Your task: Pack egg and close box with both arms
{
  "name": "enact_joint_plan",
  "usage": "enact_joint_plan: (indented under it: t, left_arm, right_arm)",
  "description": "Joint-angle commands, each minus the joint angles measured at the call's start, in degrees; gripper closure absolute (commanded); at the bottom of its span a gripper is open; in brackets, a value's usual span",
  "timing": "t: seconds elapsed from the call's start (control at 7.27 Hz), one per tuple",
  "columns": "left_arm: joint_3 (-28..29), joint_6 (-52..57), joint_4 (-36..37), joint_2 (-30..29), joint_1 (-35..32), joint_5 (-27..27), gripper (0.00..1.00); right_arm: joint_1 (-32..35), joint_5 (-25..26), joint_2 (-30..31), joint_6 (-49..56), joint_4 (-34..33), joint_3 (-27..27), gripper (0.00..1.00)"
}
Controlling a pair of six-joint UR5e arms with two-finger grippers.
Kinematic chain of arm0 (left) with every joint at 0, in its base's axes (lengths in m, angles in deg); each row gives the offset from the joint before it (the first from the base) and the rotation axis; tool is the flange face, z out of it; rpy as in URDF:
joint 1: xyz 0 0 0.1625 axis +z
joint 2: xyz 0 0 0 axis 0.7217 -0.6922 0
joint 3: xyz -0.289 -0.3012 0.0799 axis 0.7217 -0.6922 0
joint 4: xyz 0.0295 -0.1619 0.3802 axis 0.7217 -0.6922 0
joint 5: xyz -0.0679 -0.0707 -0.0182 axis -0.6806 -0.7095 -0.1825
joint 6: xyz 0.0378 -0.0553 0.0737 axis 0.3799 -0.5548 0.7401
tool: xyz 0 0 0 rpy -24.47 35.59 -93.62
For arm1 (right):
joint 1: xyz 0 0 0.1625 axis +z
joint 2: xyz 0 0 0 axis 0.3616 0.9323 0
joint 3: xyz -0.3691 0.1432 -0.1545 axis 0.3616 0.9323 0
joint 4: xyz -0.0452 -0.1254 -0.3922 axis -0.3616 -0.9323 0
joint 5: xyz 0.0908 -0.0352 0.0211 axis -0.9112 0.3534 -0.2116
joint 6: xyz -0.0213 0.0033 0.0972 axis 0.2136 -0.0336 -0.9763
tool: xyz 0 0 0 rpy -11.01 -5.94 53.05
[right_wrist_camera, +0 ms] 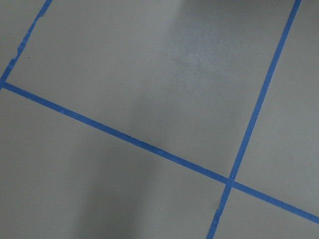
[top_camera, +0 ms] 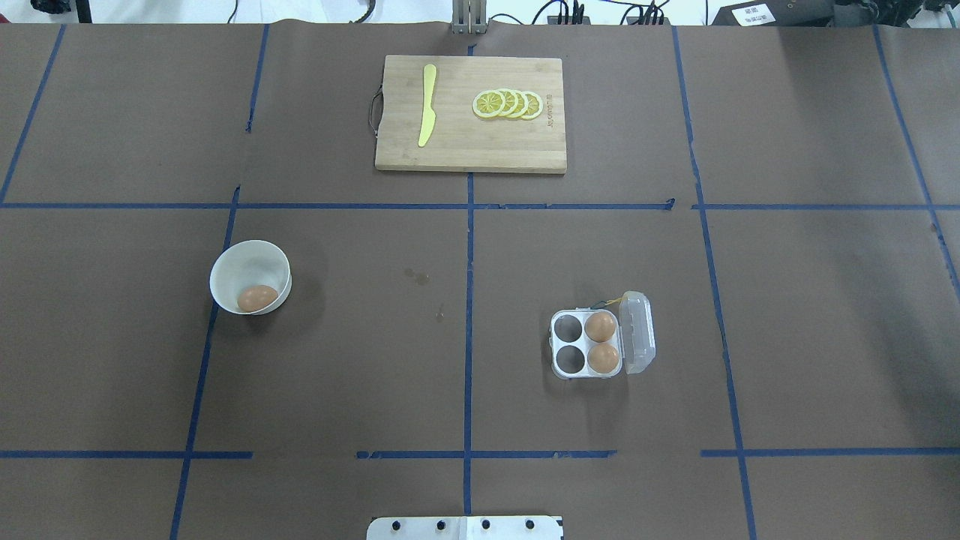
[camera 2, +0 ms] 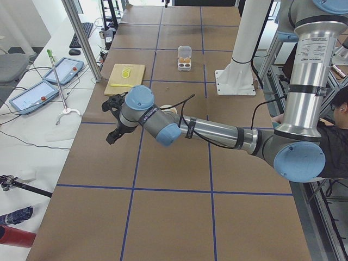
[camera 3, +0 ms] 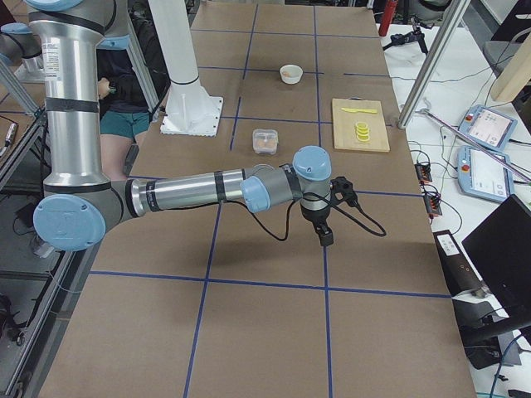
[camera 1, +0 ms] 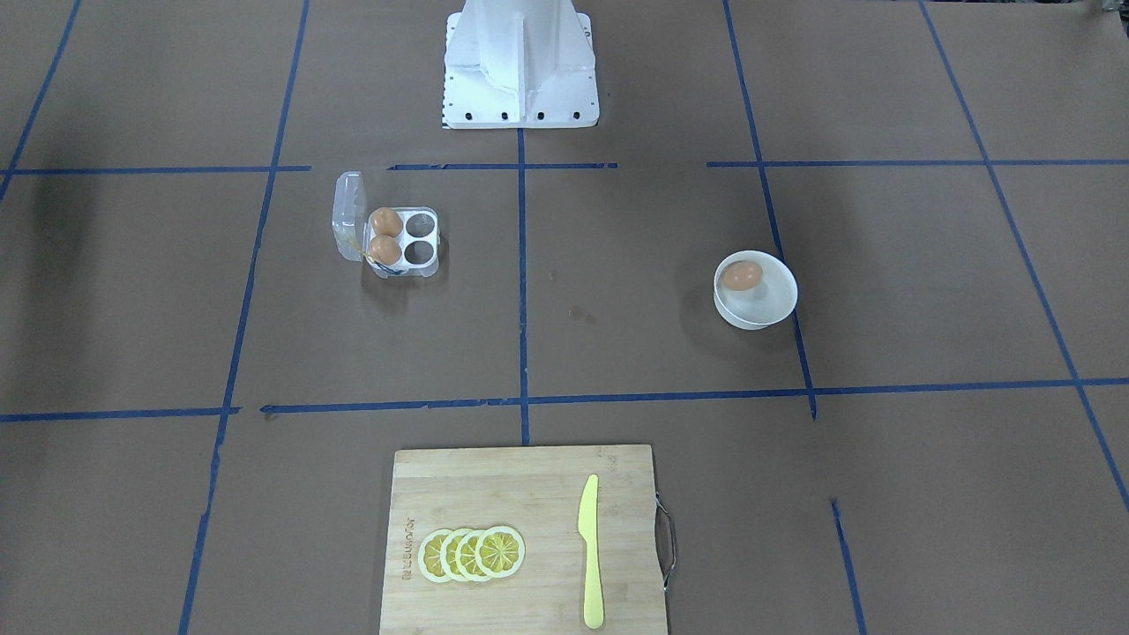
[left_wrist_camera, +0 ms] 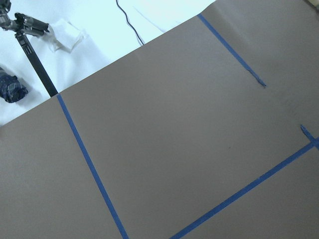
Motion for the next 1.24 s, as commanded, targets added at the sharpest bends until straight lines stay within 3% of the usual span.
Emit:
enact_joint_plan:
  t: [0.0, 0.28, 0.41, 0.83, 0.96, 1.1]
  left_arm:
    - [-0.2, -2.74, -5.35, 1.46, 7.53, -0.66, 0.0]
    - [-2.57, -9.13, -5.44, 1.28, 13.35, 2.74, 0.0]
    - [-5.28, -12.73, -5.7, 1.37, 20.0, 8.69, 0.0]
    - [-8.29, -13.91, -6.84, 1.28, 32.24, 13.73, 0.0]
    - [-8.47, -14.17, -7.02, 1.2, 37.77, 21.15, 0.0]
    - [-8.3, -15.13, -7.37, 1.11, 40.44, 22.27, 0.0]
  right_arm:
    - [0.02, -0.11, 0.06, 0.06, 0.0, -0.13, 0.0]
    - [0.02, -0.02, 0.06, 0.06, 0.09, 0.22, 0.0]
    - [0.02, -0.02, 0.15, 0.06, 0.0, 0.31, 0.0]
    - [0.02, -0.11, 0.24, -0.03, 0.0, 0.31, 0.0]
    - [-0.07, -0.11, 0.33, 0.06, 0.0, 0.4, 0.0]
    - [0.02, -0.11, 0.41, -0.03, 0.0, 0.4, 0.0]
